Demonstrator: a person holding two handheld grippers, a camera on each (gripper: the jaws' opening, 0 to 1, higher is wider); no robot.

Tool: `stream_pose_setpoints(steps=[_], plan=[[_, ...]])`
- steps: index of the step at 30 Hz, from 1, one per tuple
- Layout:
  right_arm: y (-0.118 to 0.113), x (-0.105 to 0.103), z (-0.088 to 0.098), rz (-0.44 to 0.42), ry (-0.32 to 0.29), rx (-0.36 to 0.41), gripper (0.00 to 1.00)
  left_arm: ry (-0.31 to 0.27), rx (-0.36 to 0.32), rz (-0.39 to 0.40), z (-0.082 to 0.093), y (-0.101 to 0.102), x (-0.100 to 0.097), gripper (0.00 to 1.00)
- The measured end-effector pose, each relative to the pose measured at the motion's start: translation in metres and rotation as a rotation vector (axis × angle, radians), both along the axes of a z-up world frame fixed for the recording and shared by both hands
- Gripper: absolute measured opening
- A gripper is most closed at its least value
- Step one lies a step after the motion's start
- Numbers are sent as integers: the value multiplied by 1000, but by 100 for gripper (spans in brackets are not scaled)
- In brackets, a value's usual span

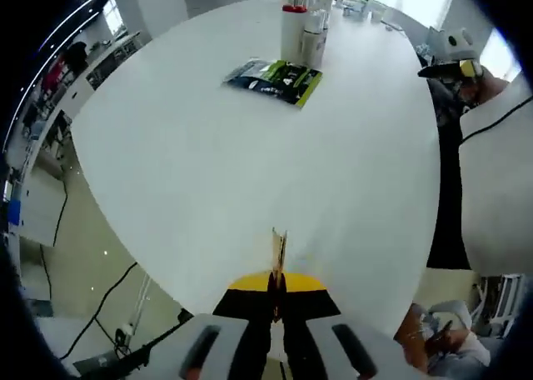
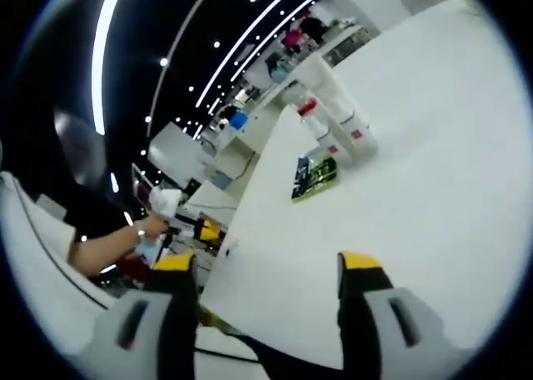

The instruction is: Arrange the skincare products in the storage area until every visible bottle or jar stands upright without overlapping.

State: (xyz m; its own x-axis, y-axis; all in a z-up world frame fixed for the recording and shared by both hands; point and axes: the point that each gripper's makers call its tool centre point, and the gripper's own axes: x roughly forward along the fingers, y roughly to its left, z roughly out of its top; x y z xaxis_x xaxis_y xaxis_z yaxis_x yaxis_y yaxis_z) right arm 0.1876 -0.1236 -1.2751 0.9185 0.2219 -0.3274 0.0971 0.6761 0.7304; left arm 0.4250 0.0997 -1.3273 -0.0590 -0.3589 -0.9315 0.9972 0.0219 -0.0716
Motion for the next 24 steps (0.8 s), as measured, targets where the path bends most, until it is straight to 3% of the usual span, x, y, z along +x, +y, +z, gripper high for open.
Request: stream_pose_setpoints(steps=[3, 5, 9, 11, 13, 14, 16, 19, 21, 24], plan=[[0, 4, 8, 36, -16, -23, 62, 29, -109, 21, 28, -25, -26, 2], [0, 8, 15, 57, -30, -29, 60, 82, -202, 16, 45, -46, -51, 2], [8, 21, 34, 135, -80, -57, 54, 137, -285, 11, 61, -73, -87, 2], [14, 29, 43, 194, -112, -108, 50, 212, -335, 47, 66, -91, -110, 2], [20, 33, 46, 238, -121, -139, 44, 253, -389, 11, 70, -105, -129, 2], [27, 36, 48, 284, -123, -160, 41, 302, -399, 32, 71, -114, -145, 2], [35, 37, 53, 330, -137, -173, 37, 298, -413, 33, 71, -121, -152, 2], [46, 36, 61, 414, -167, -233, 29, 352, -455, 57, 76, -135, -169, 2], [46, 38, 69, 437, -203, -344, 26, 400, -460, 59, 79, -143, -185, 2], [47, 36, 76, 475, -220, -390, 25, 404, -452, 35, 79, -150, -193, 2]])
